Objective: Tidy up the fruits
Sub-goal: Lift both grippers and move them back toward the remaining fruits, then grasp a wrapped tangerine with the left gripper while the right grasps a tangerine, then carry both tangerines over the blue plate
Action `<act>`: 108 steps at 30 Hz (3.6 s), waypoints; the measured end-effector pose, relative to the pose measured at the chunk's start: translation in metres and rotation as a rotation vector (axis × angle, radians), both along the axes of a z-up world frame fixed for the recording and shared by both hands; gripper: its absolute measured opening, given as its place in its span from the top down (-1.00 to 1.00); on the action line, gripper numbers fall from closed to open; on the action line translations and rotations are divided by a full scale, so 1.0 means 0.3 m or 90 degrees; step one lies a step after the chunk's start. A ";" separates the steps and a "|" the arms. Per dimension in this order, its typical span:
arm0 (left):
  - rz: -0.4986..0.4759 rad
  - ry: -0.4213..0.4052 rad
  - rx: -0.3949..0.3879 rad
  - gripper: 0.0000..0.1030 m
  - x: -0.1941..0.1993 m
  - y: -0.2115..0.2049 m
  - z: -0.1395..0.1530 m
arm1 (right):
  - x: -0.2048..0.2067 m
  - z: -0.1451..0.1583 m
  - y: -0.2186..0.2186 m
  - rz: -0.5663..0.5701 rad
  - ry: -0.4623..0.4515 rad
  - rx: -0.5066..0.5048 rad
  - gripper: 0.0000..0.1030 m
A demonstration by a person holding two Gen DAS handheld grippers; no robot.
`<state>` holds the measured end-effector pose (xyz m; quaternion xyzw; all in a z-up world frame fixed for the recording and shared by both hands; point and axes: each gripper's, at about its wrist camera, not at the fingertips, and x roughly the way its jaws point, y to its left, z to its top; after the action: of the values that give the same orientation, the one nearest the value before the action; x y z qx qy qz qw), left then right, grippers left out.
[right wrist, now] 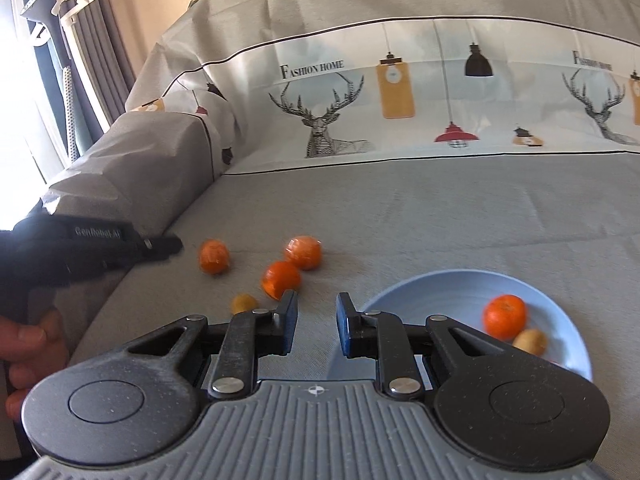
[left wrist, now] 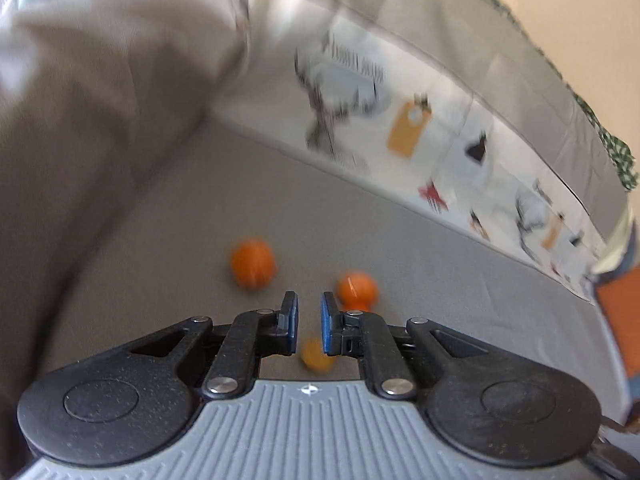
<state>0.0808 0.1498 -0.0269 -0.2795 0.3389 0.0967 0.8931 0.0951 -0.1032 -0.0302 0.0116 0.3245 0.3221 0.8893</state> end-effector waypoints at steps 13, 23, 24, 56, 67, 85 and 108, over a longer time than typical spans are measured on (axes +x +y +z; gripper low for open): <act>0.012 0.043 0.031 0.45 0.067 -0.019 -0.072 | 0.206 -0.067 0.098 -0.027 0.149 0.106 0.21; 0.104 -0.001 -0.006 0.09 0.059 0.073 -0.086 | 0.248 -0.115 0.229 0.002 0.168 0.060 0.10; 0.109 0.000 -0.007 0.09 0.062 0.078 -0.089 | 0.253 -0.121 0.241 0.003 0.169 0.053 0.09; 0.095 0.014 0.072 0.27 0.139 0.065 -0.105 | 0.258 -0.163 0.307 0.000 0.141 -0.022 0.28; 0.074 -0.090 0.043 0.27 -0.029 -0.019 0.037 | 0.123 0.059 0.084 -0.033 0.010 0.038 0.28; -0.011 -0.148 0.015 0.63 -0.221 -0.188 0.147 | -0.078 0.096 -0.450 -0.149 -0.076 0.045 0.28; -0.272 0.148 0.096 0.34 -0.082 -0.569 -0.110 | 0.021 0.025 -0.478 -0.173 0.007 0.062 0.28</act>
<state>0.0562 -0.0210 -0.0598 -0.1213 0.4829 -0.0376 0.8664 0.1014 -0.2466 -0.0226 0.1000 0.3087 0.2140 0.9214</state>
